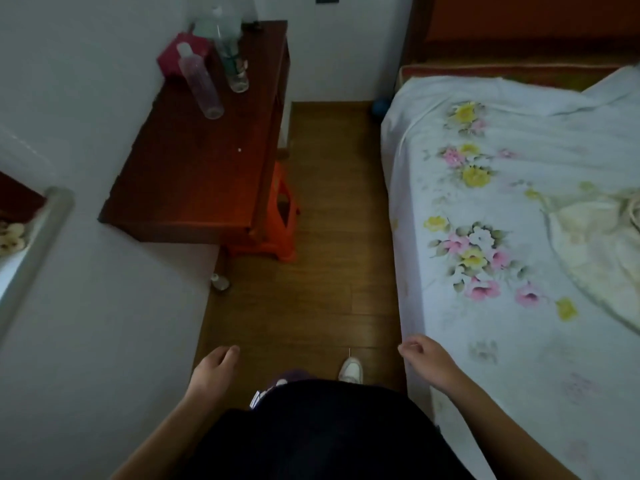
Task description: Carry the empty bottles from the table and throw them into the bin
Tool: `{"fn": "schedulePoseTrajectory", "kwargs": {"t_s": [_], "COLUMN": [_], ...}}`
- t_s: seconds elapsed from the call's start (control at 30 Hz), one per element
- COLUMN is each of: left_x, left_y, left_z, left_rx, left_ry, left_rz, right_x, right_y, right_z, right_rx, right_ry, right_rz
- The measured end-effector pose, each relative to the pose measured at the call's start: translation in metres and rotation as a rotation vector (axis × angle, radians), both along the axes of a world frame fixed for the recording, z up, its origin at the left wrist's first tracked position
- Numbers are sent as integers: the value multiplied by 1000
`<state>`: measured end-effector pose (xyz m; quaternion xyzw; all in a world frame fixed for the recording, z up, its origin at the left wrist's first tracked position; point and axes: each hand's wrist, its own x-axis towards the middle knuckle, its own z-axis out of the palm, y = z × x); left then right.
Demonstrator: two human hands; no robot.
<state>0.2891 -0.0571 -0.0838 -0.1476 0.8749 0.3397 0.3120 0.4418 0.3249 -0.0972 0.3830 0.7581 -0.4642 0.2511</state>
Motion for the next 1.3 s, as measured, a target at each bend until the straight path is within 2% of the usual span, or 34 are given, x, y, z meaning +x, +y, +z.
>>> {"fn": "schedulePoseTrajectory", "kwargs": {"t_s": [0.17, 0.37, 0.63, 0.8, 0.97, 1.1, 1.3], "left_x": [-39, -123, -274, -352, -406, -443, -462], "left_y": [35, 89, 211, 286, 342, 371, 390], "left_z": [2, -8, -2, 17, 30, 23, 28], "left_rx": [2, 13, 86, 126, 128, 112, 116], "left_ry": [-37, -53, -116, -56, -14, -26, -21], "left_rz": [21, -41, -254, -353, -402, -328, -86], "right_x": [-87, -168, -211, -230, -271, -342, -480], "right_y": [37, 91, 166, 214, 264, 319, 369], "right_z": [21, 20, 13, 11, 4, 4, 25], "right_rx": [-28, 19, 112, 107, 107, 85, 61], "right_ry": [86, 131, 78, 38, -8, 2, 86], "right_rz": [33, 26, -145, -254, -254, -184, 97]}}
